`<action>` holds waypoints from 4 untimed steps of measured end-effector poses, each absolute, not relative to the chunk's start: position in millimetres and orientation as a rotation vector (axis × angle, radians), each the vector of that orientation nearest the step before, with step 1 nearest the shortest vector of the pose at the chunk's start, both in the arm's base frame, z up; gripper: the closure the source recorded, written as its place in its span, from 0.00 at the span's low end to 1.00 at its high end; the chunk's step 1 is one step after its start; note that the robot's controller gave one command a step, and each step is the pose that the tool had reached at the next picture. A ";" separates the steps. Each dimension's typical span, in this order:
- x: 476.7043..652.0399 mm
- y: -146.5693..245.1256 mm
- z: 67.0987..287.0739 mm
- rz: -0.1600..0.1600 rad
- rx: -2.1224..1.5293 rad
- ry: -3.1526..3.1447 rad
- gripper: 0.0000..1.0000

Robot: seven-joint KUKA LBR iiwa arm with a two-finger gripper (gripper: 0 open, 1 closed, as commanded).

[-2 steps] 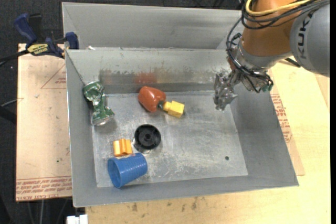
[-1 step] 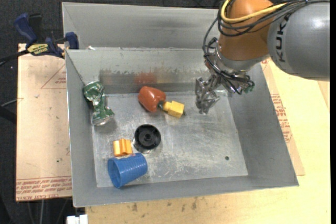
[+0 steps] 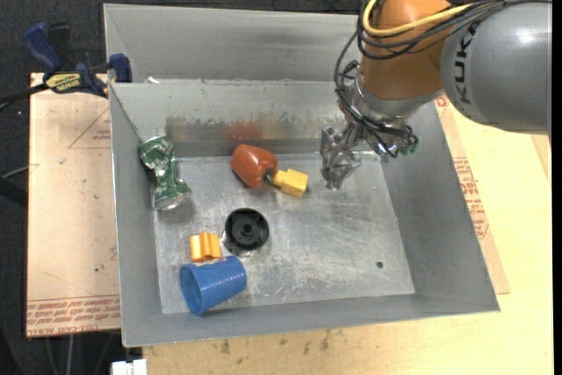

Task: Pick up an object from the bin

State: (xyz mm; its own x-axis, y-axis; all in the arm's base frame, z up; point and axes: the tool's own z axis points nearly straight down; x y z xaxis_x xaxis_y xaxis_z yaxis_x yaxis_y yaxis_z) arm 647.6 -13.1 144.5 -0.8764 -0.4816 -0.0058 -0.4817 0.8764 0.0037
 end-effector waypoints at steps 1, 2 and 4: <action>646.4 -12.9 153.0 -0.001 -0.659 3.068 1.00; 641.7 49.4 150.6 0.000 -0.803 3.034 1.00; 643.1 89.9 158.3 0.002 -0.816 3.030 1.00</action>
Offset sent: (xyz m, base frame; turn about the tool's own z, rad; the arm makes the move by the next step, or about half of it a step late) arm -0.0133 0.1435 0.0011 -0.2095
